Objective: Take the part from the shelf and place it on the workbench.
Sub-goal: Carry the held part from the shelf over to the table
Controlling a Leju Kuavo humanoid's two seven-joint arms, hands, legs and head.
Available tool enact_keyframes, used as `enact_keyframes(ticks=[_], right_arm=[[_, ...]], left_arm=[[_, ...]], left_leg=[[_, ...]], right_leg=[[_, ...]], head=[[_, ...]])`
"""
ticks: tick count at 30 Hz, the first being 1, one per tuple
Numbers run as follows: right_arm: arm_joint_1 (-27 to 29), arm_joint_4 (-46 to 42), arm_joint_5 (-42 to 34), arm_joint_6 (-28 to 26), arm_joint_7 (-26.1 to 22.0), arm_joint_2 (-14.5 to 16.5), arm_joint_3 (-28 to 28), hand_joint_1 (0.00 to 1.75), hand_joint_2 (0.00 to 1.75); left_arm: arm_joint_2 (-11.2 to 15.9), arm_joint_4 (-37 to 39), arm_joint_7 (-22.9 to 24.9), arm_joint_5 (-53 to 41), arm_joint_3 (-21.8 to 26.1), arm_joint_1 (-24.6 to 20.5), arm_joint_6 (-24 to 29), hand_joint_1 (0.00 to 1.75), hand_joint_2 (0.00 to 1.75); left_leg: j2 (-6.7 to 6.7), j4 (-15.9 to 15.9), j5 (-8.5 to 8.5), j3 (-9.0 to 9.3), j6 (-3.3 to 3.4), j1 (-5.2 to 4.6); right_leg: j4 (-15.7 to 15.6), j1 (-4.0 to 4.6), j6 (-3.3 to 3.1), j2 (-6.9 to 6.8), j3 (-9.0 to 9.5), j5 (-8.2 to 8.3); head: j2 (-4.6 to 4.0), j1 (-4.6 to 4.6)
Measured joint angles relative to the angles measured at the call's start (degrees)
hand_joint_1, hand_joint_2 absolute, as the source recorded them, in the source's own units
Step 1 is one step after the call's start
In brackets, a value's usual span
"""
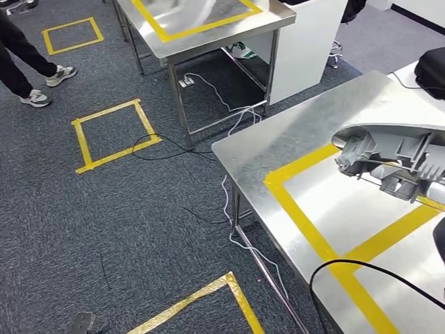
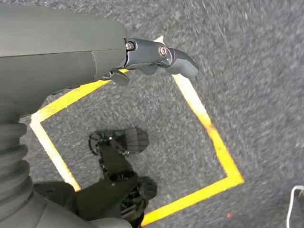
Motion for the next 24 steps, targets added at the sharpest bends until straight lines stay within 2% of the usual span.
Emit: enact_keyframes(ticks=[1, 3, 4, 5, 6, 7, 8, 10, 12, 14, 15, 16, 18, 20, 21, 22, 23, 24], right_arm=[[-0.05, -0.02, 0.28, -0.38, 0.16, -0.14, 0.02, 1.75, 1.75], [-0.11, -0.04, 0.64, -0.92, 0.5, -0.34, 0.06, 1.75, 1.75], [-0.08, -0.03, 0.77, -1.04, 0.65, -0.39, 0.09, 1.75, 1.75], [0.03, -0.02, 0.92, -1.18, 0.76, -0.47, 0.12, 1.75, 1.75], [0.2, -0.02, 1.12, -1.35, 0.86, -0.57, 0.14, 1.75, 1.75], [0.47, -0.03, 1.36, -1.5, 0.93, -0.68, 0.16, 1.75, 1.75], [0.8, -0.04, 1.67, -1.65, 0.98, -0.76, 0.19, 1.75, 1.75], [1.46, -0.08, 2.4, -2.03, 1.06, -0.84, 0.27, 1.75, 1.75], [2.32, -0.2, 3.28, -2.67, 1.17, -1.02, 0.38, 1.75, 1.75], [3.78, -0.47, 4.08, -3.4, 1.35, -1.28, 0.49, 1.75, 1.75], [4.62, -0.67, 4.4, -3.8, 1.45, -1.39, 0.53, 1.75, 1.75], [5.34, -0.86, 4.67, -4.19, 1.52, -1.46, 0.59, 1.75, 1.75], [6.25, -1.14, 5.03, -4.99, 1.57, -1.56, 0.75, 1.75, 1.75], [6.72, -1.17, 5.23, -5.47, 1.58, -1.57, 0.97, 1.75, 1.75], [6.9, -1.16, 5.38, -5.58, 1.6, -1.57, 1.1, 1.75, 1.75], [7.01, -1.16, 5.58, -5.63, 1.66, -1.57, 1.27, 1.75, 1.75], [7.02, -1.16, 5.8, -5.63, 1.76, -1.59, 1.49, 1.75, 1.75], [6.99, -1.16, 6.0, -5.65, 1.87, -1.62, 1.73, 1.75, 1.75]], left_arm=[[-0.1, 0.0, 0.16, -0.02, 0.04, -0.04, 0.04, 0.0, 1.75], [-0.31, 0.0, 0.31, -0.04, 0.13, 0.01, 0.06, 0.0, 1.75], [-0.39, 0.0, 0.42, -0.05, 0.16, 0.09, 0.06, 0.0, 1.75], [-0.49, 0.0, 0.63, -0.04, 0.2, 0.17, 0.08, 0.0, 1.75], [-0.59, 0.0, 0.89, -0.04, 0.22, 0.22, 0.14, 0.0, 1.75], [-0.69, 0.0, 1.17, -0.03, 0.25, 0.23, 0.21, 0.0, 1.75], [-0.78, 0.0, 1.45, -0.03, 0.28, 0.23, 0.28, 0.0, 1.75], [-0.87, 0.0, 1.93, -0.03, 0.32, 0.23, 0.4, 0.0, 1.75], [-0.96, 0.0, 2.46, -0.04, 0.34, 0.23, 0.51, 0.0, 1.75], [-1.05, 0.0, 2.99, -0.05, 0.35, 0.21, 0.62, 0.0, 1.75], [-1.09, 0.0, 3.23, -0.08, 0.35, 0.22, 0.65, 0.0, 1.75], [-1.13, 0.0, 3.46, -0.15, 0.36, 0.27, 0.67, 0.0, 1.75], [-1.08, 0.0, 3.92, -0.43, 0.37, 0.54, 0.69, 0.0, 1.75], [-0.91, 0.0, 4.2, -0.6, 0.4, 0.87, 0.69, 0.0, 1.75], [-0.82, 0.0, 4.25, -0.62, 0.42, 0.94, 0.68, 0.0, 1.75], [-0.75, 0.0, 4.28, -0.63, 0.43, 0.95, 0.67, 0.0, 1.75], [-0.7, 0.0, 4.29, -0.65, 0.43, 0.92, 0.66, 0.0, 1.75], [-0.61, 0.0, 4.29, -0.66, 0.43, 0.89, 0.65, 0.0, 1.75]], left_leg=[[-1.11, 1.38, -1.04, -0.61, -0.29, 0.12], [-3.7, 7.78, -4.52, -3.67, -0.61, 0.27], [-4.22, 11.81, -6.18, -5.74, -0.64, 0.28], [-4.43, 14.87, -7.02, -7.42, -0.62, 0.29], [-4.52, 16.13, -6.76, -8.28, -0.54, 0.3], [-4.65, 15.13, -5.39, -8.03, -0.41, 0.32], [-5.11, 12.22, -3.3, -6.77, -0.27, 0.39], [-7.68, 4.67, 0.16, -3.28, -0.05, 0.76], [-9.62, 0.69, 1.0, -1.47, 0.24, 0.93], [-8.81, 0.12, 1.07, -1.27, 0.9, 0.82], [-8.16, -0.05, 1.21, -1.21, 1.3, 0.82], [-7.47, -0.22, 1.35, -1.16, 1.7, 0.87], [-6.07, -0.39, 1.36, -1.09, 2.21, 0.77], [-4.55, -0.37, 1.23, -1.04, 2.43, 0.58], [-3.82, -0.37, 1.17, -1.01, 2.45, 0.53], [-3.11, -0.36, 1.1, -0.93, 2.4, 0.52], [-2.44, -0.36, 1.0, -0.79, 2.28, 0.52], [-1.84, -0.34, 0.86, -0.59, 2.09, 0.47]], right_leg=[[-0.1, -0.13, -0.29, 0.63, -0.03, 0.12], [-0.19, -0.29, -0.64, 1.89, -0.06, 0.25], [-0.19, -0.29, -0.74, 2.56, -0.1, 0.28], [-0.19, -0.28, -0.78, 3.31, -0.12, 0.31], [-0.19, -0.27, -0.79, 4.06, -0.12, 0.34], [-0.18, -0.28, -0.76, 4.8, -0.1, 0.37], [-0.18, -0.31, -0.68, 5.54, -0.07, 0.41], [-0.03, -0.32, -0.34, 6.91, -0.25, 0.51], [-0.03, -0.4, 0.3, 8.17, -0.66, 0.74], [-0.36, -0.61, 1.09, 9.24, -1.03, 1.09], [-0.12, -0.59, 1.37, 8.68, -1.33, 0.88], [0.99, -0.48, 1.58, 7.44, -1.97, 0.1], [6.73, -0.23, 1.85, 3.92, -4.61, -3.34], [13.79, -0.23, 2.11, 2.41, -7.72, -6.51], [15.31, -0.24, 2.18, 2.17, -8.27, -6.77], [14.53, -0.24, 2.22, 1.97, -7.63, -5.97], [11.63, -0.23, 2.22, 1.56, -5.85, -4.4], [7.52, -0.19, 2.19, 0.45, -3.38, -2.73]], head=[[0.0, -0.04], [0.0, -0.16], [0.0, -0.22], [0.0, -0.25], [0.0, -0.26], [0.0, -0.26], [0.0, -0.26], [0.0, -0.3], [0.0, -0.35], [0.0, -0.38], [0.0, -0.34], [0.0, -0.19], [0.0, 0.05], [0.0, 0.09], [0.0, 0.09], [0.0, 0.1], [0.0, 0.1], [0.0, 0.11]])
